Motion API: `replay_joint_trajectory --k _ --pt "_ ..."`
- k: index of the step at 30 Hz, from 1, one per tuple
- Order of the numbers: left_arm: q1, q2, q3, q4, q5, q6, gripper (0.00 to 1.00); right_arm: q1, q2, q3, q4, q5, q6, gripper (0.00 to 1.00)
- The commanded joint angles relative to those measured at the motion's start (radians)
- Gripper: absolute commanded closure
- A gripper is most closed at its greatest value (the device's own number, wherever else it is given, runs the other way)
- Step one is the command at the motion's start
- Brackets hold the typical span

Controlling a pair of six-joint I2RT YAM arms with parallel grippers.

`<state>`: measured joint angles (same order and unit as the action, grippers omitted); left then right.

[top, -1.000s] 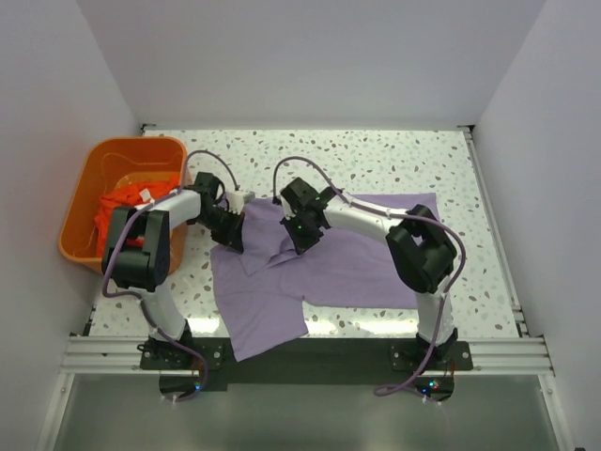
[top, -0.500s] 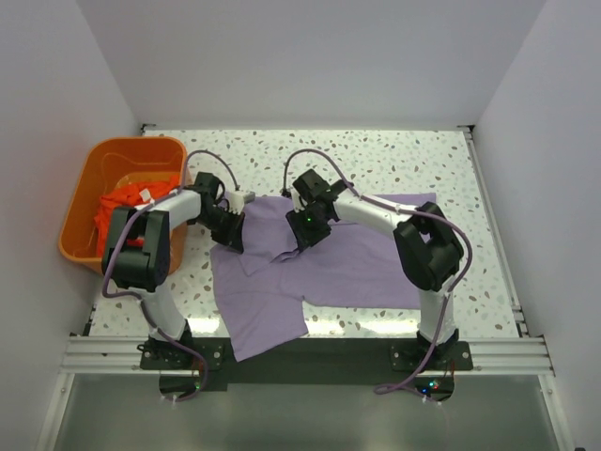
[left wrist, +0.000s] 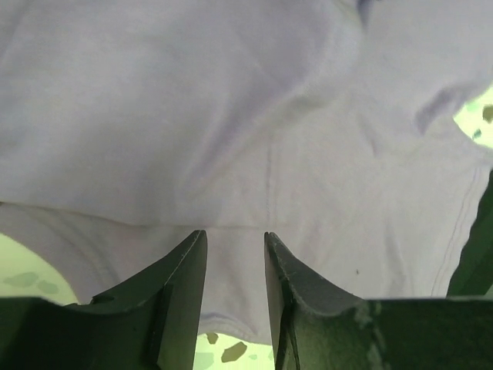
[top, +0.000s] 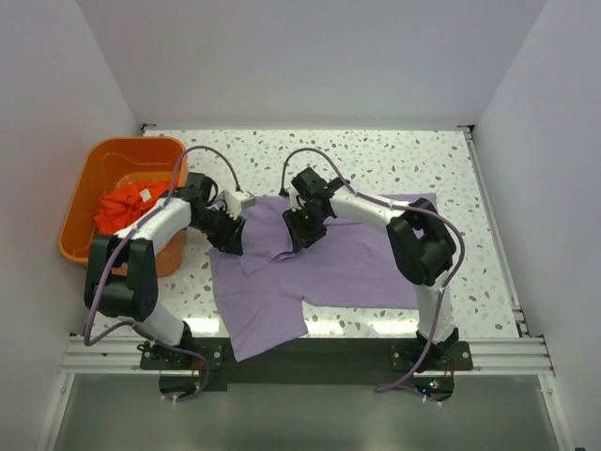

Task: Fold and stack the t-shirts
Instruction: Fold the tshirt

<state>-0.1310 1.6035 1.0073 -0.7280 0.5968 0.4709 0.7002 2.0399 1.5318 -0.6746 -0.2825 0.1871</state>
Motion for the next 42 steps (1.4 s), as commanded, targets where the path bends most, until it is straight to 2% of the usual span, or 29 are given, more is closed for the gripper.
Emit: replay_joint_trajectory --k 1,4,7,10,16,25,33,34,35,38,42 --pt "0.002 -0.074 -0.064 -0.082 0.09 0.222 0.59 -0.021 0.038 0.028 -0.019 -0.02 0.037 0.58" --pt "-0.005 -0.146 -0.134 -0.057 0.092 0.311 0.57 -0.044 0.051 0.021 -0.008 -0.059 0.055 0.63" --pt "-0.018 -0.203 -0.191 -0.03 0.081 0.4 0.57 -0.056 0.034 -0.01 0.019 -0.124 0.068 0.84" --pt "-0.056 -0.247 -0.233 -0.008 0.066 0.466 0.57 -0.061 -0.006 -0.044 0.049 -0.168 0.074 0.92" --pt "-0.179 -0.323 -0.309 0.137 -0.023 0.468 0.6 -0.061 -0.024 -0.071 0.086 -0.244 0.097 1.0" --pt "-0.219 -0.251 -0.317 0.257 -0.083 0.428 0.63 -0.068 -0.021 -0.075 0.078 -0.225 0.094 1.0" --pt "-0.234 -0.189 -0.318 0.237 -0.081 0.456 0.65 -0.071 -0.012 -0.071 0.069 -0.219 0.084 1.0" --pt "-0.236 -0.182 -0.322 0.236 -0.081 0.456 0.68 -0.073 -0.014 -0.071 0.067 -0.219 0.084 1.0" --pt "-0.236 -0.178 -0.322 0.236 -0.083 0.454 0.77 -0.073 -0.014 -0.073 0.067 -0.216 0.083 1.0" --pt "-0.236 -0.191 -0.314 0.228 -0.077 0.453 0.89 -0.073 -0.018 -0.073 0.063 -0.216 0.077 1.0" --pt "-0.236 -0.224 -0.291 0.185 -0.06 0.449 0.95 -0.074 -0.026 -0.07 0.063 -0.215 0.072 1.0"
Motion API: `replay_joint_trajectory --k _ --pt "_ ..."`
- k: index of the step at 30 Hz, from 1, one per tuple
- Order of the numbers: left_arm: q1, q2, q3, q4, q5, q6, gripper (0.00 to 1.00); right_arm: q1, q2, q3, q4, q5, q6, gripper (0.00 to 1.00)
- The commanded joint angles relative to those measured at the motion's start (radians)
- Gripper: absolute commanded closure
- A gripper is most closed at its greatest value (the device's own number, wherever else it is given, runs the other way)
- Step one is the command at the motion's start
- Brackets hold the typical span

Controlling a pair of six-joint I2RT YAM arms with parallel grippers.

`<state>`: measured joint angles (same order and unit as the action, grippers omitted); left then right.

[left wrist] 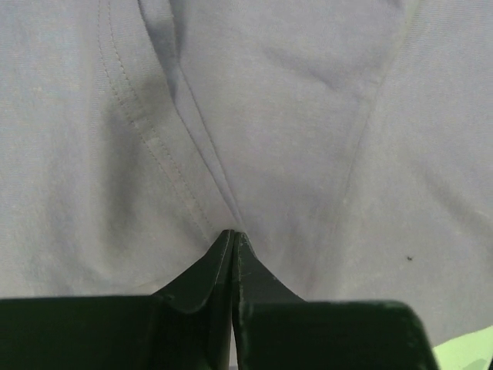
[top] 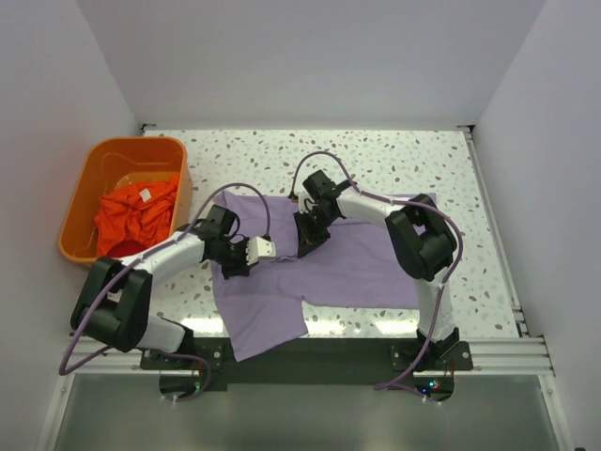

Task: Fold and stack the t-shirts
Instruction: Fold the tshirt

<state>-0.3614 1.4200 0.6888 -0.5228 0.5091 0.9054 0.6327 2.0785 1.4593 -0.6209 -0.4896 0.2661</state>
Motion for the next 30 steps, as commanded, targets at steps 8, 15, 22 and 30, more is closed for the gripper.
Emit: replay_joint_trajectory --k 8,15,22,30 --pt "-0.005 -0.084 0.054 -0.063 0.04 -0.003 1.0 -0.008 -0.064 0.015 0.007 -0.009 -0.014 1.0" --pt "-0.01 -0.041 0.049 -0.04 0.035 -0.028 0.68 -0.008 -0.061 0.012 0.01 -0.009 -0.016 1.0" --pt "-0.021 0.034 0.04 0.003 -0.006 -0.045 0.62 -0.008 -0.058 0.015 0.013 -0.003 -0.013 1.0" --pt "-0.021 0.03 0.032 0.021 -0.029 -0.046 0.81 -0.011 -0.058 0.007 0.012 -0.001 -0.015 1.0"
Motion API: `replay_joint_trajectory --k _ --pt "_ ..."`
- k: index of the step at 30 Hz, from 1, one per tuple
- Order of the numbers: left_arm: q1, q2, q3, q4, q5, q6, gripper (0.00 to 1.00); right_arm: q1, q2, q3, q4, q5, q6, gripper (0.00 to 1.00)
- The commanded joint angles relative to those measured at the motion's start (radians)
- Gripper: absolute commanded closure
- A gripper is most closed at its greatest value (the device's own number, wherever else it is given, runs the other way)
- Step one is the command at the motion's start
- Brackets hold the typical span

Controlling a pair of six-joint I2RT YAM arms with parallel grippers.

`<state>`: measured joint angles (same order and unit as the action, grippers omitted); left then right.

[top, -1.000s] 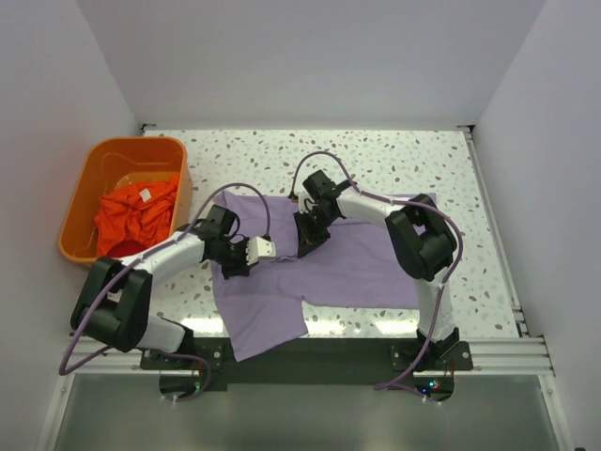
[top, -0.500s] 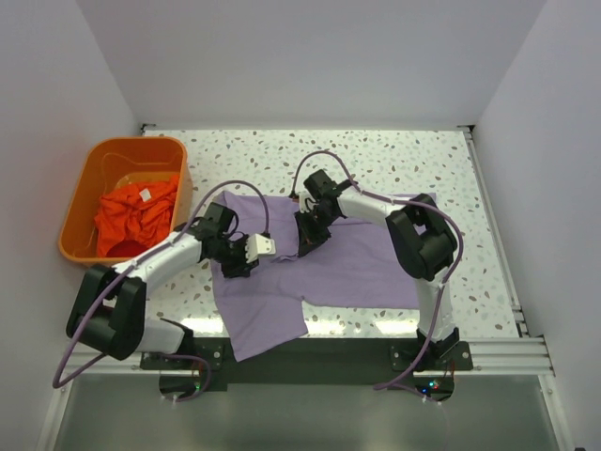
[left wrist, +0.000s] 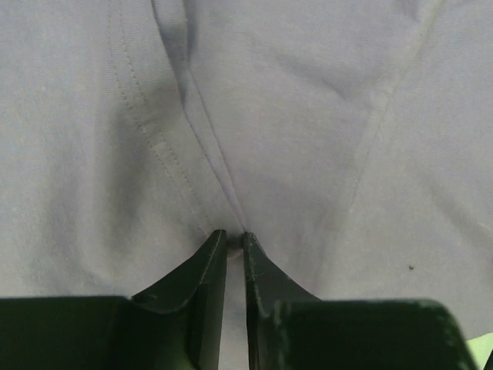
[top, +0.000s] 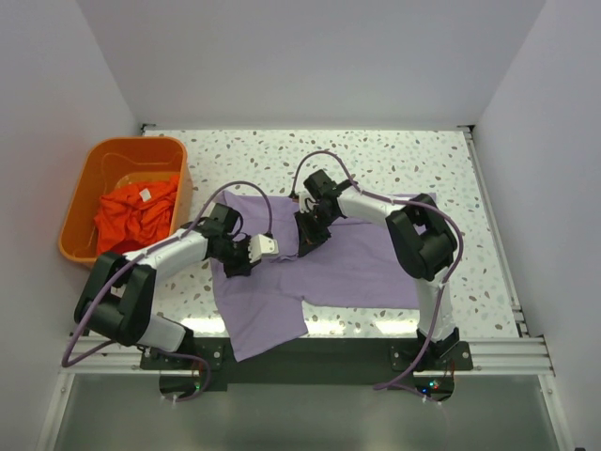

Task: Fold and stack the t-shirts
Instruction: Fold the tshirt

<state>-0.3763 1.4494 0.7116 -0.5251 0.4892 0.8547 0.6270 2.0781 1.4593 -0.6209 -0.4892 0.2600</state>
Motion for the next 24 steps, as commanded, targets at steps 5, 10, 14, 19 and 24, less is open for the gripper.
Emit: replay_joint_trajectory --k 5,10,14,19,24 --pt "-0.006 -0.006 0.015 0.011 -0.011 0.015 0.95 -0.007 -0.053 0.016 0.009 -0.005 -0.007 1.0" --pt "-0.006 -0.03 0.022 0.002 -0.008 0.014 1.0 -0.009 -0.052 0.022 0.007 -0.008 -0.01 1.0" --pt "-0.006 -0.079 0.075 -0.065 0.005 0.014 1.0 -0.01 -0.067 0.032 0.003 -0.015 -0.013 1.0" --pt "-0.006 -0.124 0.126 -0.15 0.038 0.014 1.0 -0.009 -0.095 0.038 0.001 -0.022 -0.011 1.0" --pt "-0.007 -0.141 0.15 -0.21 0.061 0.007 1.0 -0.009 -0.098 0.039 -0.008 -0.032 -0.011 1.0"
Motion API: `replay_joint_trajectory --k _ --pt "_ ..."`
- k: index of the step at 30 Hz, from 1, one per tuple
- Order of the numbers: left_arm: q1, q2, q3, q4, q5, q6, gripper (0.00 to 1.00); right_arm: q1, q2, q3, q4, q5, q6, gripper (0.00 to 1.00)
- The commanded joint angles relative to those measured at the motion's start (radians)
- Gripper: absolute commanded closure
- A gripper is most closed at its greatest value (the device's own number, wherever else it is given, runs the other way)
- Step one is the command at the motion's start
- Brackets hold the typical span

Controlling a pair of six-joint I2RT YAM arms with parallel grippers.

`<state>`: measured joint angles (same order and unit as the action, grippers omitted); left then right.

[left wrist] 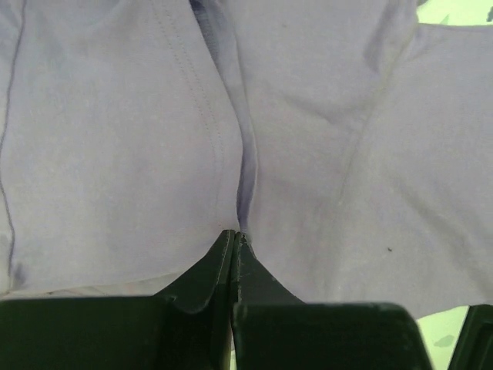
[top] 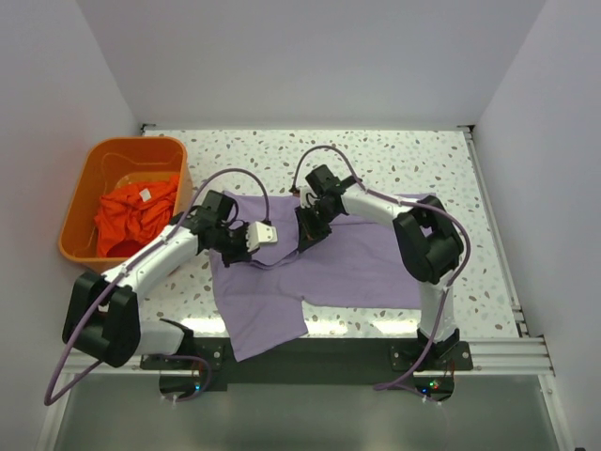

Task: Fold and stack the t-shirts
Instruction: Fold the tshirt

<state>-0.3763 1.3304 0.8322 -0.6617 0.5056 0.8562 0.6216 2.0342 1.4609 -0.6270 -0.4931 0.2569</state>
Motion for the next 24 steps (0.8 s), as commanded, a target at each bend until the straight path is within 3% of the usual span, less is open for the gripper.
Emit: replay_joint_trajectory --k 1,24 --pt "-0.006 -0.022 0.03 -0.079 0.047 0.006 1.0 -0.003 -0.055 0.036 -0.003 -0.028 -0.01 1.0" --pt "-0.006 -0.037 0.025 -0.205 0.122 0.027 1.0 -0.002 -0.081 -0.028 -0.023 -0.038 -0.03 1.0"
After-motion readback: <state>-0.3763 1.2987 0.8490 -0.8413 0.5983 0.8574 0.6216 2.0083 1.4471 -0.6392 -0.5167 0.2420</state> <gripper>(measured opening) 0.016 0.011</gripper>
